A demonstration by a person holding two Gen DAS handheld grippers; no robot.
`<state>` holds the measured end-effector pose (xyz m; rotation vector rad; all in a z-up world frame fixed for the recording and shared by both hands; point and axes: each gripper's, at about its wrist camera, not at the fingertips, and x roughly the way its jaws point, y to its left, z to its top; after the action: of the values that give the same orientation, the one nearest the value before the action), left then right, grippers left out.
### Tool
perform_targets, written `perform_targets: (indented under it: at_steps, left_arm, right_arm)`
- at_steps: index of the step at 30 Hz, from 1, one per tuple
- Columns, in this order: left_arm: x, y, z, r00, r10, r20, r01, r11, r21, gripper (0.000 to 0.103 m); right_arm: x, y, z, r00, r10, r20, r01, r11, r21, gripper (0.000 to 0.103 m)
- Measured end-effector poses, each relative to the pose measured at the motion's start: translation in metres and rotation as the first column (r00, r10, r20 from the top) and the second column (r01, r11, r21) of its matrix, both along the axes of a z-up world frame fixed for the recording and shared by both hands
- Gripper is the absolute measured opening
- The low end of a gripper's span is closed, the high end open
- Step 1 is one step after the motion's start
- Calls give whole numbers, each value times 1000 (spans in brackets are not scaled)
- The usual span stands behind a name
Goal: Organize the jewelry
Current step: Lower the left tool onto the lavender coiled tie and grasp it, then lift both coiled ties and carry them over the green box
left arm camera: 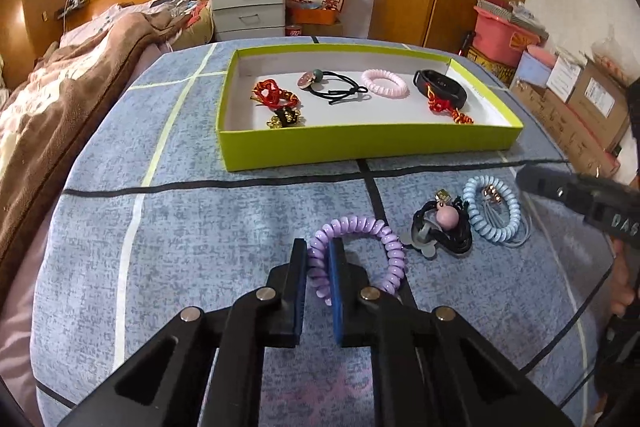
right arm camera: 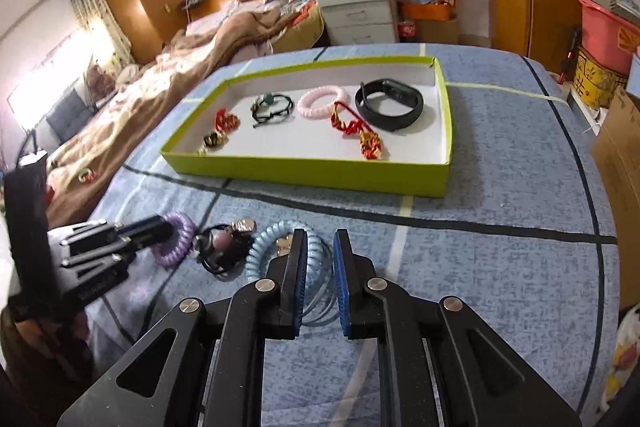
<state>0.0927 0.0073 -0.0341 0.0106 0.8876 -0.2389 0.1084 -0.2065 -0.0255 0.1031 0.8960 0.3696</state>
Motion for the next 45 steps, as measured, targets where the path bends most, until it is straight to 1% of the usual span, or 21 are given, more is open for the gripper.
perform_targets:
  at_steps: [3,5,6,7,10,14,15,17,18,23,27,28,33,35,37,38,39,41,43,44,45]
  left_arm:
    - [-2,6,3,1000,8,4,-8,999,-36,11]
    - [-4,8,6,1000,8,9,-7,999,-46,11]
    - [-4,9,7,1000,9,10,-8,999,-51,11]
    - [-5,9,7,1000,7,12,-6,999,-53,11]
    - [-5,10,7,1000,7,8,-7,998,-64,11]
    - [-5,12,6,1000,12,3,-11,997,-79,11]
    - [-5,12,7,1000,11,4,-11,997,-81,11]
    - [-5,13,7,1000,13,3,-13,996,-84,11]
    - [-5,13,7,1000,13,2,-13,996,-87,11]
    - [-6,14,8,1000,14,7,-13,996,-91,11]
    - [-8,14,10,1000,14,15,-13,995,-96,11]
    - [-9,15,11,1000,15,17,-13,995,-99,9]
    - [-12,17,17,999,11,35,-8,995,-104,9]
    - [-10,17,14,1000,3,21,-1,995,-103,9]
    - [-7,14,9,999,-36,-3,36,994,-106,10]
    - [-6,14,7,999,-41,-9,40,993,-110,10]
    - [-5,12,6,999,-37,-11,36,995,-95,10]
    - [-6,8,8,999,-32,3,32,999,-41,15]
    - [-3,5,3,999,-35,-15,34,999,-19,36]
    - [-2,4,0,999,-36,-33,36,999,-4,36]
    - [-3,2,-1,999,-35,-19,35,999,10,36]
  right_arm:
    - [0,6,-3,999,35,-9,-35,999,-16,14]
    - [0,11,-5,999,42,-17,-43,997,-60,21]
    - [-1,14,-7,999,42,-16,-44,995,-88,22]
    - [-1,17,-8,999,51,-16,-53,992,-118,22]
    - [-2,23,-10,997,68,-23,-70,983,-167,22]
    - [-3,25,-12,997,70,-29,-74,981,-178,22]
    - [-4,25,-12,997,70,-25,-73,980,-185,21]
    - [-5,26,-12,997,69,-22,-72,978,-197,12]
    - [-6,27,-12,998,67,-17,-70,976,-206,11]
    - [-8,22,-8,999,42,0,-42,983,-178,10]
    - [-12,15,-1,999,25,20,-22,992,-126,10]
    - [-13,14,2,1000,17,25,-15,994,-111,10]
    - [-17,10,9,999,-8,46,11,998,-69,10]
    - [-19,10,11,998,-8,54,12,998,-62,10]
    - [-20,10,12,998,-8,57,11,998,-55,10]
    - [-21,11,12,998,-6,56,9,998,-55,10]
    - [-21,12,13,998,-6,56,10,998,-57,10]
    - [-22,13,13,998,0,59,3,999,-52,10]
    - [-24,14,14,998,3,62,0,999,-53,10]
    - [-24,14,14,998,5,67,-2,999,-52,10]
    - [-24,14,15,998,7,69,-4,999,-50,10]
